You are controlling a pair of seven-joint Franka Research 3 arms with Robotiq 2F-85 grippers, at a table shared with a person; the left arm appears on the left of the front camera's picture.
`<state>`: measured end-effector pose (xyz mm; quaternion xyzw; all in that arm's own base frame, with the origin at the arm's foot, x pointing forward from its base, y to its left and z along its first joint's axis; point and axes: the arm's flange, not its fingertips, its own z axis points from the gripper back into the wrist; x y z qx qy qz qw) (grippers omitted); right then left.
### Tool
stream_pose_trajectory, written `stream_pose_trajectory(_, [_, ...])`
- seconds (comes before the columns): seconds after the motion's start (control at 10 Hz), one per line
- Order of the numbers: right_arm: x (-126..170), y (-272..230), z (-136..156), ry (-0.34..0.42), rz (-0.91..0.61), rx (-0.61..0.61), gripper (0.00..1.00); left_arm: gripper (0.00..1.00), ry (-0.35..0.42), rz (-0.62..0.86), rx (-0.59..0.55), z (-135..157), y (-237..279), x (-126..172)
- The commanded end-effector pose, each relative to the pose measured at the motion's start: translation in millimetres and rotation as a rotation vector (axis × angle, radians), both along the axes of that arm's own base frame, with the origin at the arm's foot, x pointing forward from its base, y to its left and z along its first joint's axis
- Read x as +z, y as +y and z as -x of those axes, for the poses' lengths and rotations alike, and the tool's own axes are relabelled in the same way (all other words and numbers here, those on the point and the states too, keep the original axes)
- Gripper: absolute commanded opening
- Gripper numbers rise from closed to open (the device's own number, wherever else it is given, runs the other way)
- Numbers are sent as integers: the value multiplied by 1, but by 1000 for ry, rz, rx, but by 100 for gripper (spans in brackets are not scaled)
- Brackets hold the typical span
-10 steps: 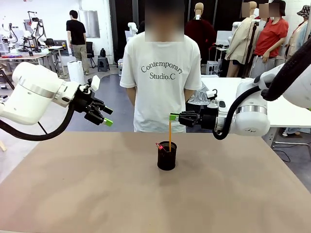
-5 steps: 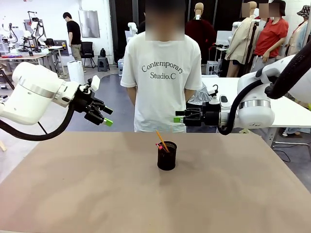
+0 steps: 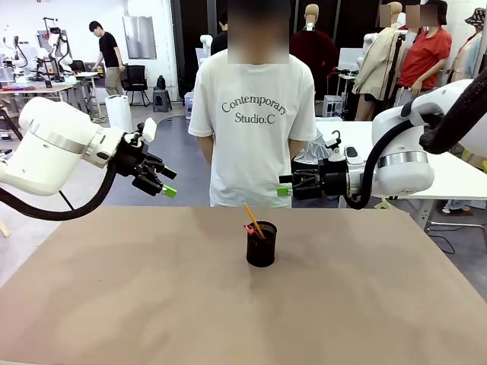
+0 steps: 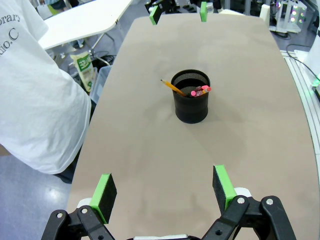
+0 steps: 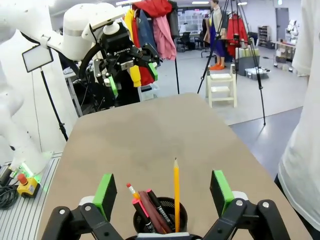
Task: Place the pens into the pen holder.
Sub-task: Pick up a writing instrument from the table and place it into the Pen holder.
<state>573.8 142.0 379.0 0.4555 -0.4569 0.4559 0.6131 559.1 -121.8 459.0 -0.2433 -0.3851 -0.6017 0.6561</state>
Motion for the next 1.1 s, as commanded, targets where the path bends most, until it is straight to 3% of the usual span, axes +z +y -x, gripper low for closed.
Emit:
stream_pose_trajectory(0.0, [14, -4, -4, 6, 74, 1, 100, 100, -1, -4, 1, 0, 1, 0])
stream_pose_trajectory(0.1, [0, 0, 0, 0, 0, 0, 100, 100, -1, -4, 1, 0, 1, 0])
stream_pose_trajectory(0.3, [3, -2, 0, -4, 23, 1, 100, 100, -1, -4, 1, 0, 1, 0])
stream_pose_trajectory(0.6, [25, -21, 4, 24, 219, 74, 100, 100, -1, -4, 1, 0, 1, 0])
stream_pose_trajectory(0.8, [40, -36, 3, 3, 304, 61, 100, 100, -1, -4, 1, 0, 1, 0])
stream_pose_trajectory(1.0, [49, -54, 8, 33, 436, 56, 100, 100, -1, -4, 1, 0, 1, 0])
